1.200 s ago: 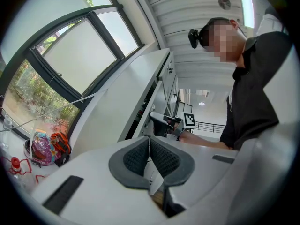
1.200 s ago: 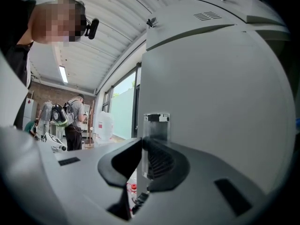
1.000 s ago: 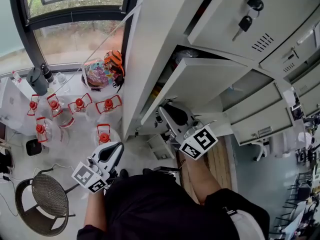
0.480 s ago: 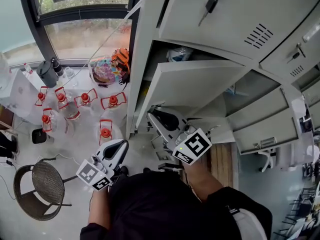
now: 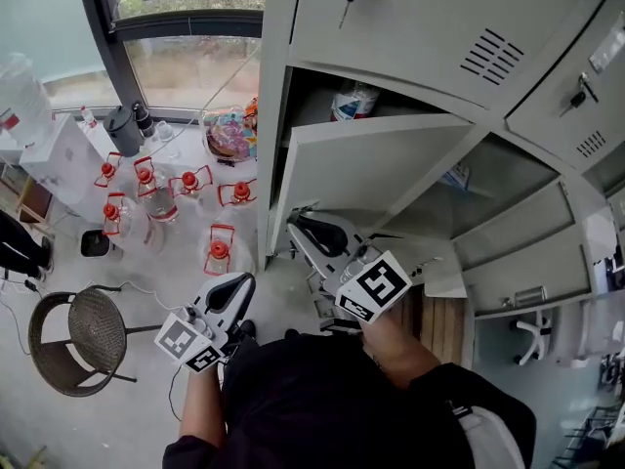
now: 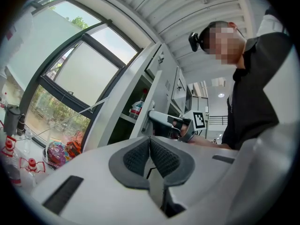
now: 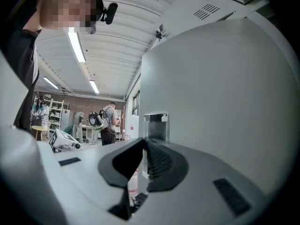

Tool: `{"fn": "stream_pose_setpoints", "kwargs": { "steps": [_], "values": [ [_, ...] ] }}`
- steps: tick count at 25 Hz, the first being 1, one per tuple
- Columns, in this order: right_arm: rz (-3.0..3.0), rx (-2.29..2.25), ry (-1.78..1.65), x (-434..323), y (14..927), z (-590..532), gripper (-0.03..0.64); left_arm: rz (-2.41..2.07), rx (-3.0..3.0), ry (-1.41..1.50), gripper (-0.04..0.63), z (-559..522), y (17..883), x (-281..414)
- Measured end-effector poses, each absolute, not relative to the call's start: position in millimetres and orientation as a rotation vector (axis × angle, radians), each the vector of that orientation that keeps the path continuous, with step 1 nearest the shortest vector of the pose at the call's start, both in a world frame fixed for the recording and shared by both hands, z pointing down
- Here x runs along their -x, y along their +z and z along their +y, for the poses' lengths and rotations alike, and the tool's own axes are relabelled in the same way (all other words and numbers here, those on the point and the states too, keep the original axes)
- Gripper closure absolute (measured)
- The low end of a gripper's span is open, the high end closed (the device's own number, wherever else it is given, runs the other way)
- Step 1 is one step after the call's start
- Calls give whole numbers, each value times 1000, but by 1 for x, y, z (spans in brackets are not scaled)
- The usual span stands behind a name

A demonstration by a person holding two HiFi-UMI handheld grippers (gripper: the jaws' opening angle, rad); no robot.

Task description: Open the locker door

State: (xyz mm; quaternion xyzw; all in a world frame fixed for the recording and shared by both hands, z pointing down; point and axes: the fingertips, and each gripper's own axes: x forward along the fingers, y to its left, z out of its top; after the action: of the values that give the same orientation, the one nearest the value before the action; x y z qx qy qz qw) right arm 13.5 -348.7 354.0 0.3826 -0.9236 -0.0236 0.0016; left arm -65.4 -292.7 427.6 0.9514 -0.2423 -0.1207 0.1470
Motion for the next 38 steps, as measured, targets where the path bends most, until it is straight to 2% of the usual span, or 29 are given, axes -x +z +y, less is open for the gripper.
{"fn": "stream_pose_setpoints", "kwargs": {
  "steps": [11,29,38],
  "values": [
    [-3004,-998,-74,-23,354,-308,578,-877,-2693,-340,577,-245,427,55],
    [-3076,-800,-129,-39,355,-264,574,-845,-2678,-370,577,-182,420,60],
    [-3120,-701,-135,-58,356,-233,568,-861,-2734,-342,577,-161,406,30]
  ]
}}
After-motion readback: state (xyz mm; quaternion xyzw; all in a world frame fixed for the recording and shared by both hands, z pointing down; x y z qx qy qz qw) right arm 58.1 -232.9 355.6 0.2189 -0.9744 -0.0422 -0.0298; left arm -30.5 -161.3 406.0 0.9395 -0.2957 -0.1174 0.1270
